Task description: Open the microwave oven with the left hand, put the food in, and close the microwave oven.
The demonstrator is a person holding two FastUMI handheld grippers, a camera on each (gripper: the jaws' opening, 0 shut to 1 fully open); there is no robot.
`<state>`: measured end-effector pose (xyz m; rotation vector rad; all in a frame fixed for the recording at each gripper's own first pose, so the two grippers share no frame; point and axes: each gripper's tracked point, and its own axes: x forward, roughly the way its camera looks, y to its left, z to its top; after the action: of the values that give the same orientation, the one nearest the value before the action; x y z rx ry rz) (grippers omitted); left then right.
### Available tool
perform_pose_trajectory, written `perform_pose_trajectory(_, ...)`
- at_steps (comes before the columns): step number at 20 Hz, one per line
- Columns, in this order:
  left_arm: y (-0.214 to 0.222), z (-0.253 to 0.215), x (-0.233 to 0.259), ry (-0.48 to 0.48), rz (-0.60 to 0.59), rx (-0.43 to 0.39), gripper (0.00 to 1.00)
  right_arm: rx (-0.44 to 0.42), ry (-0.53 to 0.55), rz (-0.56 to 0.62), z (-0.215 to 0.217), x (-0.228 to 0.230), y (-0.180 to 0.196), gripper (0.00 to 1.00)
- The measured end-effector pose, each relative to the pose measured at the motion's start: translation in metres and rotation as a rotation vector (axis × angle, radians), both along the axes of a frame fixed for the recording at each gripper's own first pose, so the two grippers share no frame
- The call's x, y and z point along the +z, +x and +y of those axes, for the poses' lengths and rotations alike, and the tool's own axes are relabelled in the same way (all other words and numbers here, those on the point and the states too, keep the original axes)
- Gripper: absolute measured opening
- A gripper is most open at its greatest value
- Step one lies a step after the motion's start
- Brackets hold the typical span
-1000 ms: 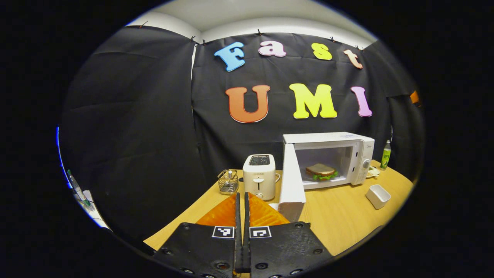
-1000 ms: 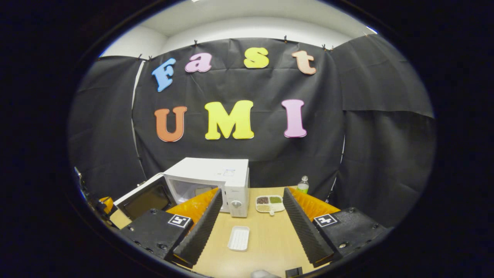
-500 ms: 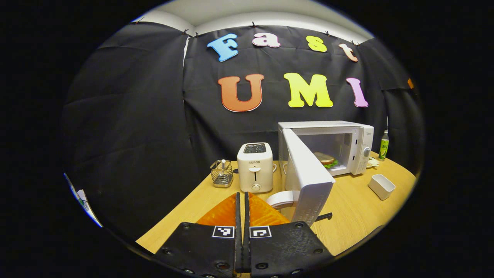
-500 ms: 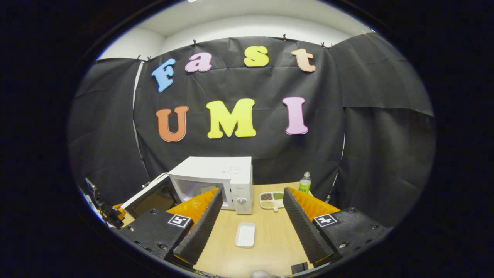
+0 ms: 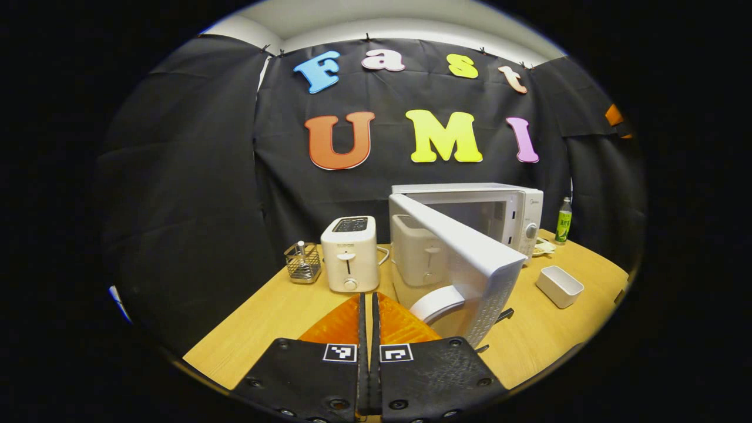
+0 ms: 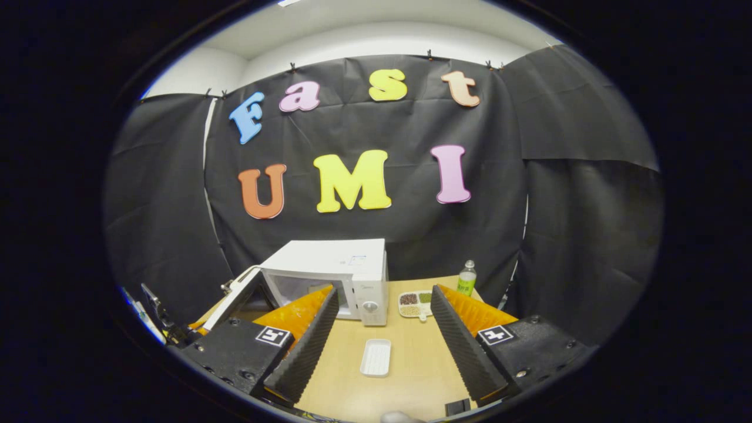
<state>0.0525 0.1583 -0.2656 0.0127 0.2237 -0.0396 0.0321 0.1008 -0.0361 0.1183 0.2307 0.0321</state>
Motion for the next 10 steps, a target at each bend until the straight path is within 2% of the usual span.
perform_pose_trajectory(1, 0.001, -0.012, 0.001, -0.006, -0.003, -0.015, 0.00, 0.002, 0.002, -0.002, -0.001, 0.000, 0.001, 0.92)
perform_pose_trajectory(2, 0.003, -0.023, 0.003, -0.008, -0.006, -0.029, 0.00, 0.001, 0.004, -0.002, -0.003, 0.001, 0.002, 1.00)
perform_pose_trajectory(3, 0.005, -0.035, 0.002, -0.010, -0.005, -0.046, 0.00, -0.001, 0.005, -0.003, -0.006, 0.000, 0.002, 0.92)
perform_pose_trajectory(4, 0.007, -0.049, 0.003, -0.015, -0.007, -0.070, 0.00, -0.001, 0.006, -0.004, -0.009, 0.001, 0.002, 1.00)
perform_pose_trajectory(5, 0.008, -0.062, 0.004, -0.012, -0.011, -0.088, 0.00, -0.001, 0.004, -0.003, -0.011, 0.000, 0.002, 1.00)
perform_pose_trajectory(6, 0.011, -0.073, 0.004, -0.005, -0.009, -0.108, 0.00, 0.000, 0.002, -0.001, -0.015, 0.000, 0.002, 0.92)
perform_pose_trajectory(7, 0.014, -0.085, 0.003, 0.000, -0.010, -0.126, 0.00, -0.001, 0.002, -0.001, -0.018, -0.001, 0.004, 0.92)
perform_pose_trajectory(8, 0.017, -0.097, 0.005, 0.000, -0.011, -0.142, 0.00, -0.002, 0.002, 0.000, -0.022, -0.001, 0.005, 1.00)
perform_pose_trajectory(9, 0.020, -0.109, 0.006, -0.005, -0.013, -0.158, 0.00, -0.002, 0.002, 0.002, -0.026, -0.001, 0.007, 0.92)
perform_pose_trajectory(10, 0.024, -0.120, 0.006, -0.010, -0.014, -0.175, 0.00, -0.004, 0.004, 0.002, -0.030, -0.001, 0.008, 1.00)
